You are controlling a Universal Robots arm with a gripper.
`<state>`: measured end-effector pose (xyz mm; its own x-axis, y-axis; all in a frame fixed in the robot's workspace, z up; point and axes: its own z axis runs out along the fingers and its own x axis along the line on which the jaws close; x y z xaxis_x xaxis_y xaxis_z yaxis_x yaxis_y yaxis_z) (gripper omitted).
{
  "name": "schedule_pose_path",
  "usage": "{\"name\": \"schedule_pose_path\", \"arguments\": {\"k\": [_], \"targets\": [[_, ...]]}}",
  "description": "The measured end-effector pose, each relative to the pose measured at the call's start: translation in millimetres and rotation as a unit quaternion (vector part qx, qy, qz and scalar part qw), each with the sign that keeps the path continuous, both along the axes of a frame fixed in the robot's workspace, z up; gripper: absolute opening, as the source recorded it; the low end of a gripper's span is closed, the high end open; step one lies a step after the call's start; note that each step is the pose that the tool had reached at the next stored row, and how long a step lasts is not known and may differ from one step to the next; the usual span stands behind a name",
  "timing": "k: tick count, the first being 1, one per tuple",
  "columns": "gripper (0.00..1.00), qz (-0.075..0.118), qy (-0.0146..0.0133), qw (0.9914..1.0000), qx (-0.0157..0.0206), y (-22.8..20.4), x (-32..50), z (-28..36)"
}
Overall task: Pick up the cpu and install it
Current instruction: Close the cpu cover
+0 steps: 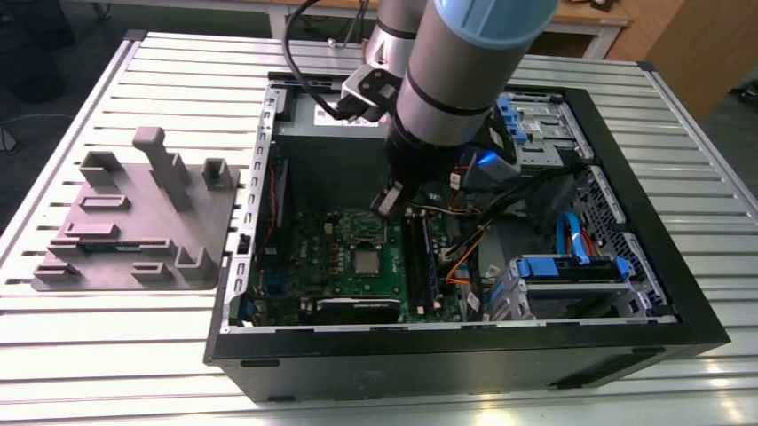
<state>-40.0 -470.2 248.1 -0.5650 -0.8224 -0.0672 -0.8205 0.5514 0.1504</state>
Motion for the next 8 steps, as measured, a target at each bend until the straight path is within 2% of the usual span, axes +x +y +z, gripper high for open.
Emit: {"name": "schedule_pose_path", "arguments": {"k": [8], "targets": [[0.10, 0.001, 0.0000, 1.00000, -0.0006, -7.6, 0.0, 0.0]]}}
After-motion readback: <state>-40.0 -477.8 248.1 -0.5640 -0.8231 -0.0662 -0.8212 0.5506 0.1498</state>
